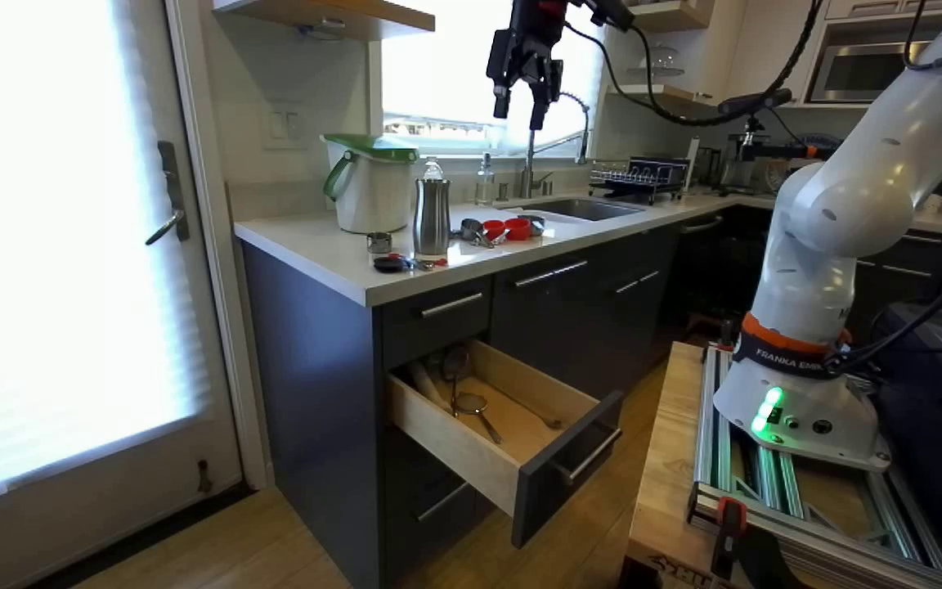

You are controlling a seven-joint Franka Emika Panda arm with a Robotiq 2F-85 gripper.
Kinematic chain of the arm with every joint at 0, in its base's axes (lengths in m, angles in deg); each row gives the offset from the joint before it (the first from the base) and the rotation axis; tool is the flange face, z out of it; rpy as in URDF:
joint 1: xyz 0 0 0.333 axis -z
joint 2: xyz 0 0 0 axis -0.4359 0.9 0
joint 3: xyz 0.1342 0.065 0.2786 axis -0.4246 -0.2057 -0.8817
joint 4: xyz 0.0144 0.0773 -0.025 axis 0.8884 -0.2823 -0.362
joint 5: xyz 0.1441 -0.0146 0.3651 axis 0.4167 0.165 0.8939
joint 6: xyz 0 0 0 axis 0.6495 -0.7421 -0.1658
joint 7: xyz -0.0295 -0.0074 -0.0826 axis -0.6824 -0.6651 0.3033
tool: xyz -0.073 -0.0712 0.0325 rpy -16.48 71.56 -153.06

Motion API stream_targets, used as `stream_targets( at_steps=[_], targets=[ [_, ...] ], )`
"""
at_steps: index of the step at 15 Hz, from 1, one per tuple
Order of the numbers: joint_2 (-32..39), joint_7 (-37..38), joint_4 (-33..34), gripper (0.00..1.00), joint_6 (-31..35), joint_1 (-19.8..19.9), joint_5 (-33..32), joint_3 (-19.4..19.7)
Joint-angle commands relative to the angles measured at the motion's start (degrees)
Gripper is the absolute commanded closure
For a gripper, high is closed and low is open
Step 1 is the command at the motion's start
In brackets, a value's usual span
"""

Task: Remove the tea strainer from the drawer and put it on the counter top

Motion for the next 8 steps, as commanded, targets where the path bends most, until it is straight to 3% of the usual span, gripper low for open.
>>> stream_targets(
  at_steps=[1, 8],
  targets=[
    [0.0, 0.0, 0.1, 0.00, -0.1, 0.0, 0.0, 0.0],
    [6.2, 1.0, -4.2, 0.00, 2.4, 0.0, 2.3, 0.1]
  ],
)
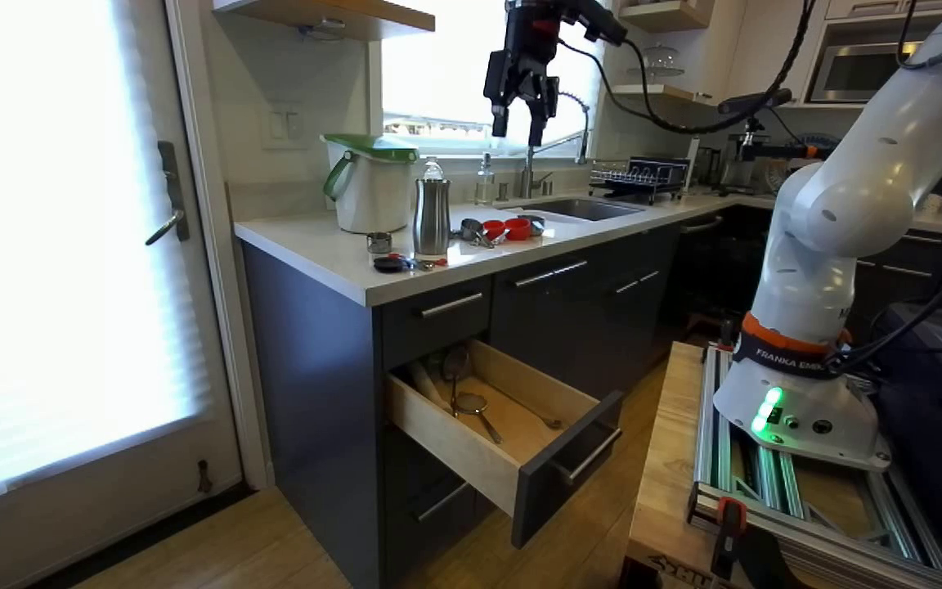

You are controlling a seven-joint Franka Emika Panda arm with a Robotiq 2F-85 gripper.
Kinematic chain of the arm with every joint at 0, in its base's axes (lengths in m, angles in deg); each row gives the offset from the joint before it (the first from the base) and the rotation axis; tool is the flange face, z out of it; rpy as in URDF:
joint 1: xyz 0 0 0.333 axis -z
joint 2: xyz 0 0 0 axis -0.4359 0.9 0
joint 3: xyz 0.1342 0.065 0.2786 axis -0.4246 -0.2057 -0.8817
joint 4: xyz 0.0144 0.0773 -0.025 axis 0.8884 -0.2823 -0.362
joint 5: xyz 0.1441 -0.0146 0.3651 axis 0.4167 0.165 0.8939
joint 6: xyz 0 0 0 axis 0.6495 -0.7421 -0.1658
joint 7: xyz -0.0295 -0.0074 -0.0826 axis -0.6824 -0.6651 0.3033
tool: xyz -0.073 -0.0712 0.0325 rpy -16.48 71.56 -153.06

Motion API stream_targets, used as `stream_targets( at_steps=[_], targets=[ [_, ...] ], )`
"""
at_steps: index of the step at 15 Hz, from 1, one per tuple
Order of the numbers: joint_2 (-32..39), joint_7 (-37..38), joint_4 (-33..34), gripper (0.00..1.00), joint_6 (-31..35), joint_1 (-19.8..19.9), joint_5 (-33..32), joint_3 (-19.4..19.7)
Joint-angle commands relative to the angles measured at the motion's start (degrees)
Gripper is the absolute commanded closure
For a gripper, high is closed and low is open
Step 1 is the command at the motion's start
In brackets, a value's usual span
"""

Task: Remove the tea strainer from the drawer and put it on the counter top

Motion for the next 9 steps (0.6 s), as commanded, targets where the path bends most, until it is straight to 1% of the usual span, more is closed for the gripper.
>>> stream_targets(
  at_steps=[1, 2, 5, 9],
  targets=[
    [5.2, 2.7, -4.6, 0.00, 3.6, 0.5, 1.5, -0.3],
    [6.4, 3.5, -5.7, 0.00, 4.7, 0.5, 1.8, -0.2],
    [10.2, 9.3, -9.8, 0.00, 12.5, 0.8, 3.2, -0.2],
    [13.4, 16.4, -15.5, 0.00, 21.9, 0.8, 4.8, 0.0]
  ],
)
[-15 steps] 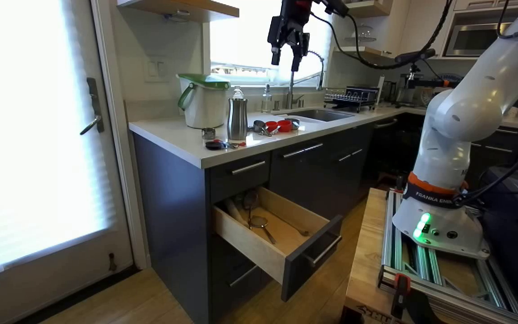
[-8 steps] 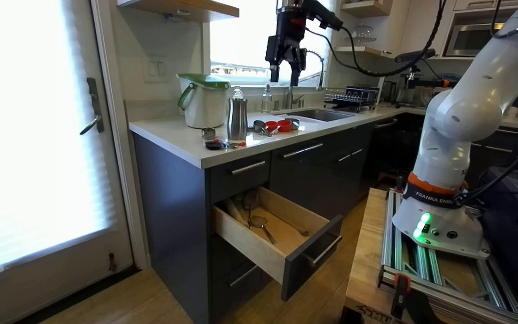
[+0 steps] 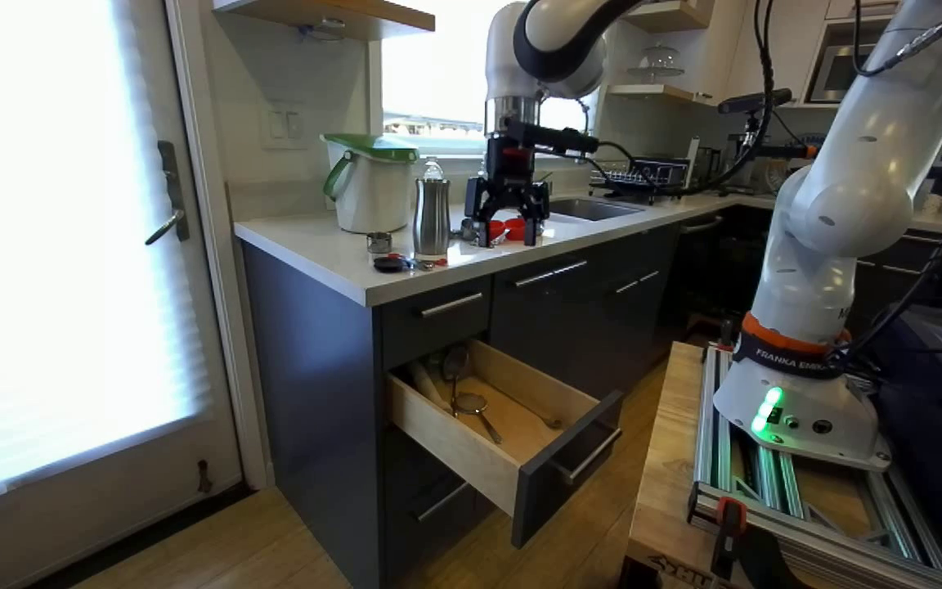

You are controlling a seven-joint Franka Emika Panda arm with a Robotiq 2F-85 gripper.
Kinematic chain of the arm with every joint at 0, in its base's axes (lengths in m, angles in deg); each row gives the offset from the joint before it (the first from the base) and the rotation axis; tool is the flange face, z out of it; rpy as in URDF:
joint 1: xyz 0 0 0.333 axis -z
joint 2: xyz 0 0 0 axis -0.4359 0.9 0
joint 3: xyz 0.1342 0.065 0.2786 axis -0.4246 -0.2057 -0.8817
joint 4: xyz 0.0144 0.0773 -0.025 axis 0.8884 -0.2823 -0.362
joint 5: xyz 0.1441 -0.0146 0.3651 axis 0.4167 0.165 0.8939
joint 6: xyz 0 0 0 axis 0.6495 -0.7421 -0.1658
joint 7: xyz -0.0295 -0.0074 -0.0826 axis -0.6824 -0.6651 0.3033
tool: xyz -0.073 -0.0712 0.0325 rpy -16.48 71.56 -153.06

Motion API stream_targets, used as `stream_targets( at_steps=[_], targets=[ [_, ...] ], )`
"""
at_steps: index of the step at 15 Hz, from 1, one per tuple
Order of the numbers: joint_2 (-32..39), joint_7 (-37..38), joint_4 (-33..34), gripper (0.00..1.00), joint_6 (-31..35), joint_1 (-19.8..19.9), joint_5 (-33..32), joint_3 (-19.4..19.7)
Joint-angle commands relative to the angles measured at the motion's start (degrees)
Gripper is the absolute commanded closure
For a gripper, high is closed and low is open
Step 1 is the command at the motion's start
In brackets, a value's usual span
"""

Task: Remove the tea strainer from the drawer and put it on the counter top

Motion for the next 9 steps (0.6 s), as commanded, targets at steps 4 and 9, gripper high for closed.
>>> stream_targets(
  at_steps=[4, 9],
  targets=[
    [2.9, 9.7, -10.0, 0.00, 15.6, -0.1, 2.6, 0.4],
    [4.4, 7.9, -11.4, 0.00, 18.9, -0.8, 4.9, 0.7]
  ],
)
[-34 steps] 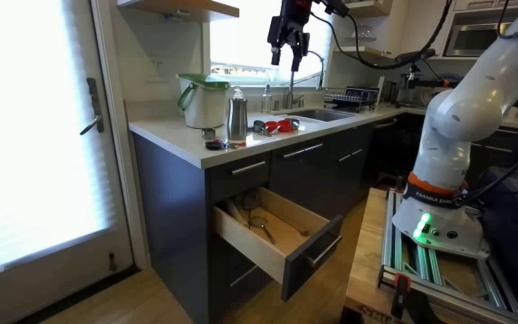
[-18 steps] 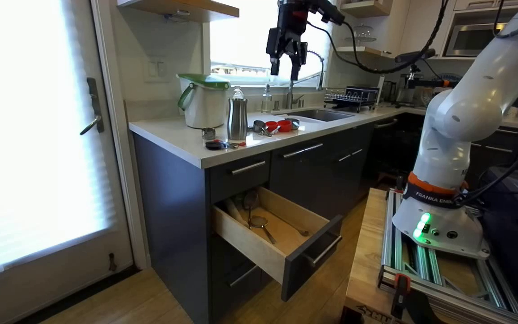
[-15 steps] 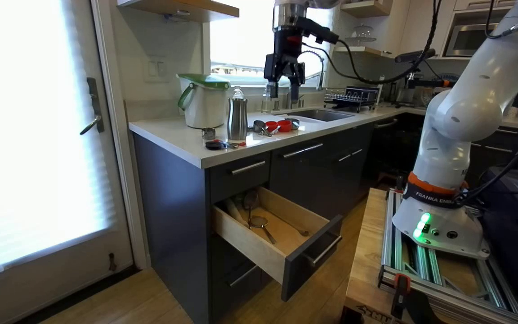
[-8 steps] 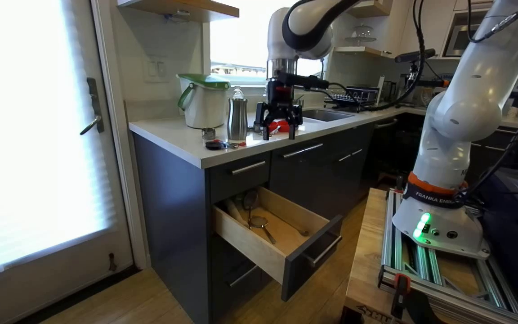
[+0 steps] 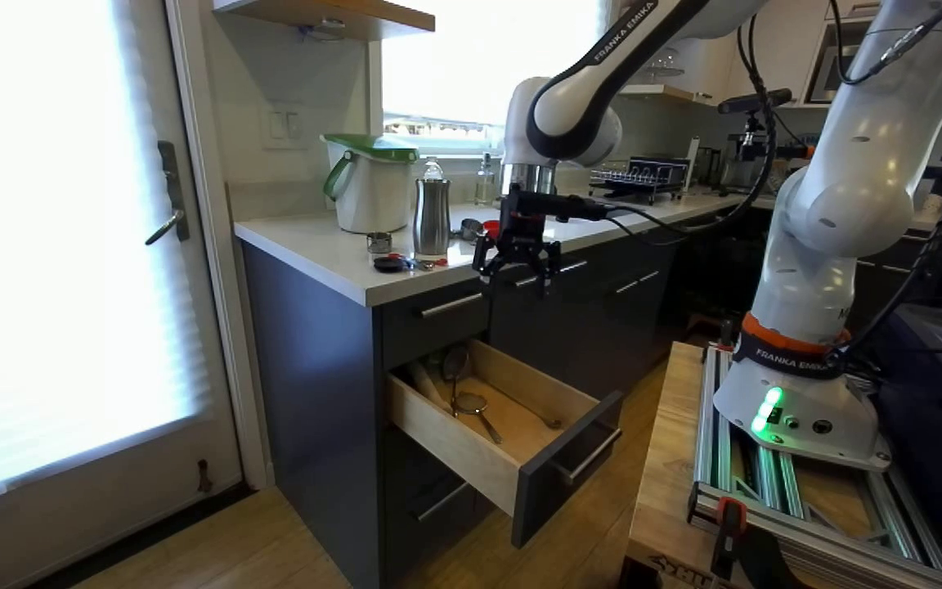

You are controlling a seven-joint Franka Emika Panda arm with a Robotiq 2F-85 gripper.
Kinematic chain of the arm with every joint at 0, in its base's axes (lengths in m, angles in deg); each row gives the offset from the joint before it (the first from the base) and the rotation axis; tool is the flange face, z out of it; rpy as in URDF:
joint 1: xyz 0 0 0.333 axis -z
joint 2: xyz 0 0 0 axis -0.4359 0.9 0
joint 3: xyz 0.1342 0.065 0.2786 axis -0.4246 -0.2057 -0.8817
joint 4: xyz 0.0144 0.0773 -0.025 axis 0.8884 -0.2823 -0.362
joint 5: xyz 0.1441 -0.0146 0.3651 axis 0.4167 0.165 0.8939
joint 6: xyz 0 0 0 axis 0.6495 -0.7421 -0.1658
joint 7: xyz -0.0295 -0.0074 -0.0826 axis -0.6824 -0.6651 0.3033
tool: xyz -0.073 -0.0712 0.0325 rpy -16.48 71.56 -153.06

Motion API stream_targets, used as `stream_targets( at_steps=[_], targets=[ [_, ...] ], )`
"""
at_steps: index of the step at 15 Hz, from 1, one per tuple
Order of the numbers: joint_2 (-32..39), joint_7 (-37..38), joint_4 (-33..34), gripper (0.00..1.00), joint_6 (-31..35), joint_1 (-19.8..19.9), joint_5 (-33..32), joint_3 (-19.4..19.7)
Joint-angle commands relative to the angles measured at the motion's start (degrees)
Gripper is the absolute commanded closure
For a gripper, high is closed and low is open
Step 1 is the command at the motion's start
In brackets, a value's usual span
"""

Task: Remove the tea strainer from the drawer and put it on the counter top

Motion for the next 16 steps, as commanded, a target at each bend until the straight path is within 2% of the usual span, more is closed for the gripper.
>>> stream_targets(
  at_steps=[1, 6, 9, 11, 14, 16],
  targets=[
    [0.0, 0.1, 0.2, 0.00, -0.1, -0.5, -0.2, 0.6],
    [0.0, 0.1, 0.7, 0.00, -0.1, -0.5, -0.2, 0.6],
    [6.8, 6.2, 2.3, 0.00, 5.9, 0.6, -6.1, -0.8],
    [10.8, 8.5, 2.6, 0.00, 9.0, -0.1, -8.2, -0.7],
    [17.3, 15.2, 2.7, 0.00, 14.0, -1.1, -14.5, 0.8],
    [21.4, 17.2, 3.3, 0.00, 17.0, -2.5, -15.7, 2.3]
  ],
)
